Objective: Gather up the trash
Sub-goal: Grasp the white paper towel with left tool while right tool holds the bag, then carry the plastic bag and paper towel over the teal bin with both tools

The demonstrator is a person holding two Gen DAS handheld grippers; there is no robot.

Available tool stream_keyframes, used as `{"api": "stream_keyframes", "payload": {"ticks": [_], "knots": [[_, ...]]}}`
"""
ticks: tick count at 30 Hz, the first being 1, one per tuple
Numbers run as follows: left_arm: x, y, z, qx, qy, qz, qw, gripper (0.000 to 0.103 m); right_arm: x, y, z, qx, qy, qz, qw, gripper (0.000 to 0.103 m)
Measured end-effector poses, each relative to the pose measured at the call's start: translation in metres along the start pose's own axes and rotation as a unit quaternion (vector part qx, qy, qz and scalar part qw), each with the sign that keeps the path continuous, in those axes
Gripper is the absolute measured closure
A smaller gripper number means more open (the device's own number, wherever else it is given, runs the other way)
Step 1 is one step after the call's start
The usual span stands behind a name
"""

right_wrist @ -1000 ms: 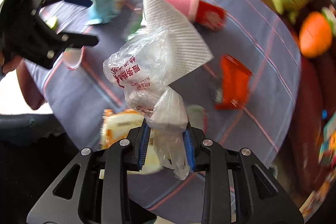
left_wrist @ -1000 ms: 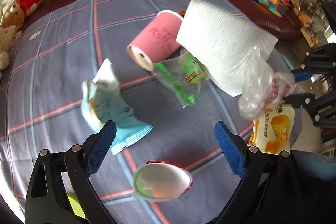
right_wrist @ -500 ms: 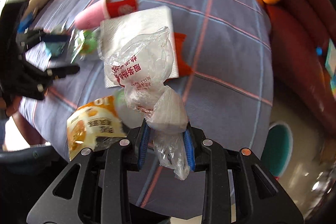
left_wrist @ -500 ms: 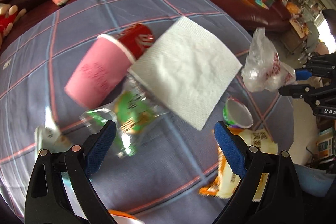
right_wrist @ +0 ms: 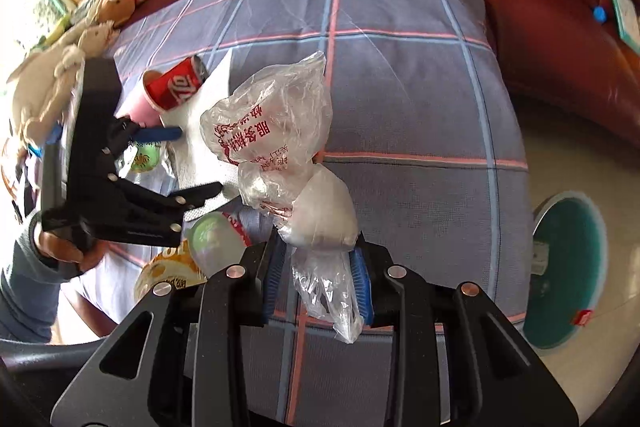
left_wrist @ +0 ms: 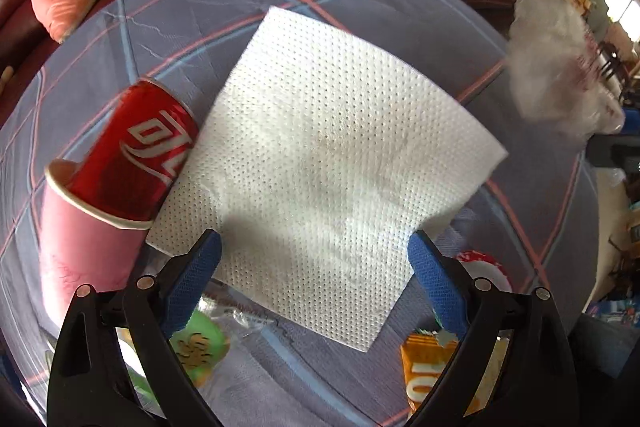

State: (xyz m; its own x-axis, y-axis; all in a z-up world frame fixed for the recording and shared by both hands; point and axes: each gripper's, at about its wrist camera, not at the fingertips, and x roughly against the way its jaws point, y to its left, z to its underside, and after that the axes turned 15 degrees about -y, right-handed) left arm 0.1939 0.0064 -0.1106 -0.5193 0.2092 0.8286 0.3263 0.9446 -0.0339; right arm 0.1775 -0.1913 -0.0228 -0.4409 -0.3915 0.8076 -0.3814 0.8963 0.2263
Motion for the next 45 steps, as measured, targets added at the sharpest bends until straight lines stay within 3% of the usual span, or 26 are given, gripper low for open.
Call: {"api": "stream_keyframes", "payload": {"ticks": [4, 9, 14, 23, 30, 38, 45], "knots": [[-0.001, 0.000, 0.008, 0.002, -0.015, 0.003, 0.9999, 0.011, 0.000, -0.018, 0.003, -0.034, -0.010, 0.002, 0.999, 0.073], [0.005, -0.011, 0.012, -0.028, -0.029, -0.017, 0.9990, 0.037, -0.003, -0.028, 0.008, -0.055, -0.015, -0.002, 0.998, 0.073], [0.016, -0.020, 0.017, -0.019, -0.034, -0.007, 0.9992, 0.098, -0.003, -0.032, 0.012, -0.072, -0.020, -0.008, 0.997, 0.073], [0.052, -0.022, 0.004, 0.032, -0.063, -0.002, 0.9975, 0.099, 0.009, -0.041, 0.023, -0.089, -0.032, -0.009, 0.995, 0.073], [0.091, -0.055, -0.020, 0.030, -0.098, 0.008, 0.9947, 0.099, 0.035, -0.064, 0.031, -0.116, -0.063, 0.001, 0.991, 0.073], [0.089, -0.146, -0.066, -0.014, -0.118, 0.056, 0.9914, 0.099, 0.096, -0.138, 0.055, -0.182, -0.122, 0.048, 0.974, 0.073], [0.052, -0.241, -0.092, -0.053, -0.098, 0.104, 0.9883, 0.099, 0.150, -0.214, 0.091, -0.233, -0.157, 0.103, 0.954, 0.072]]}}
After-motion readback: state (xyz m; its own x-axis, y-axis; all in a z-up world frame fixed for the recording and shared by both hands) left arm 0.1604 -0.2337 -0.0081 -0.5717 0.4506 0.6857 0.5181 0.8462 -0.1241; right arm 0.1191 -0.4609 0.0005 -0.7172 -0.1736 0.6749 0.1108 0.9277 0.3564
